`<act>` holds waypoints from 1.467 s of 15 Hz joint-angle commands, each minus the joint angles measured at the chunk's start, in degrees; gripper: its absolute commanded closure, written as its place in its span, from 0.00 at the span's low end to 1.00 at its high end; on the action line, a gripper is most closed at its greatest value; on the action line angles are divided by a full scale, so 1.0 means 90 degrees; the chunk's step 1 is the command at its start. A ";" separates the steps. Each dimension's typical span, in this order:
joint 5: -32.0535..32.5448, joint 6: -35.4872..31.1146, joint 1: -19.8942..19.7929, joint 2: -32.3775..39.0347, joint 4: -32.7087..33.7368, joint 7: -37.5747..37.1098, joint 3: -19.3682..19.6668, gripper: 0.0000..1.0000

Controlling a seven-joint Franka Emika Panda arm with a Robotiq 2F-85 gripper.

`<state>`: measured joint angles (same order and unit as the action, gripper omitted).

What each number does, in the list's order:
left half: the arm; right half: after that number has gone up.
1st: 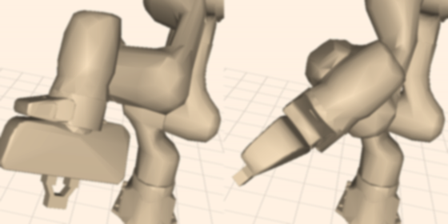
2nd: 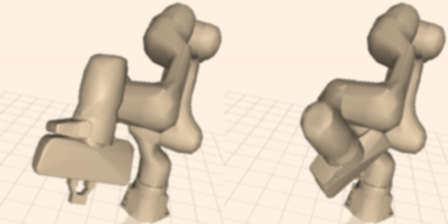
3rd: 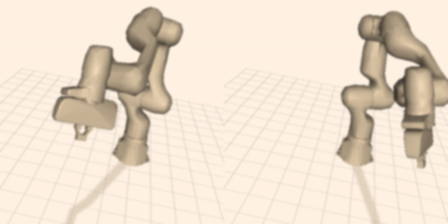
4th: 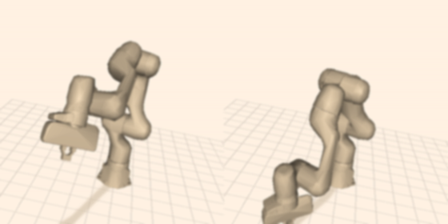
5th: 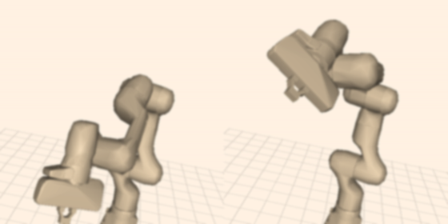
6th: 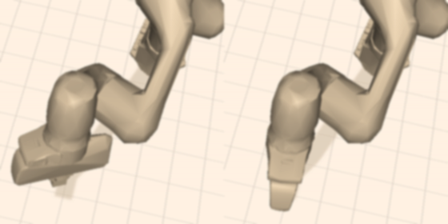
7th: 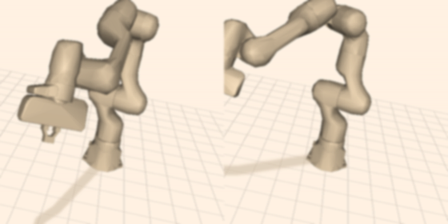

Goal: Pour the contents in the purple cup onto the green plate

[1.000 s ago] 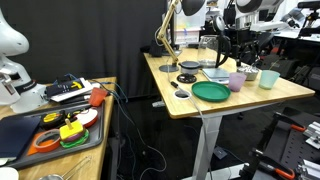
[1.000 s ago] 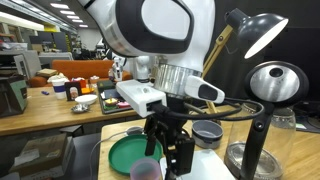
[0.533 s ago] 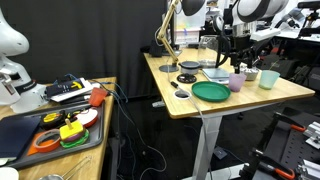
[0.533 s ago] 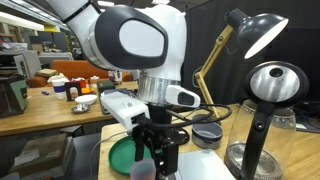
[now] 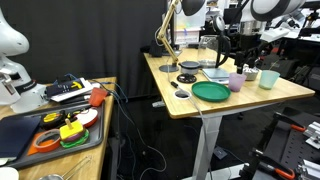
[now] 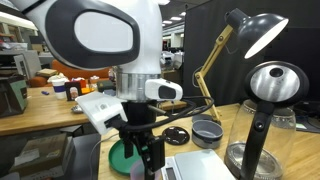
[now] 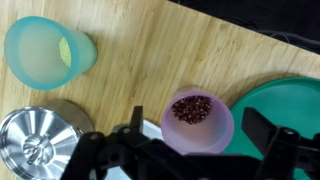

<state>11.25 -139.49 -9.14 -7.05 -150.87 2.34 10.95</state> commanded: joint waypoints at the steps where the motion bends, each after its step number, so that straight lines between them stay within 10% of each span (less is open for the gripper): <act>1: 0.0008 -0.0473 -0.0055 -0.0212 -0.0358 0.0350 -0.0026 0.00; 9: -0.0018 -0.1729 -0.0074 -0.0231 -0.1107 0.0982 0.0030 0.00; 22: -0.2133 -0.2696 0.0236 0.0301 -0.0929 0.3537 0.0399 0.00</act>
<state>-3.53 -162.15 -8.33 -5.17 -159.23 28.74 13.53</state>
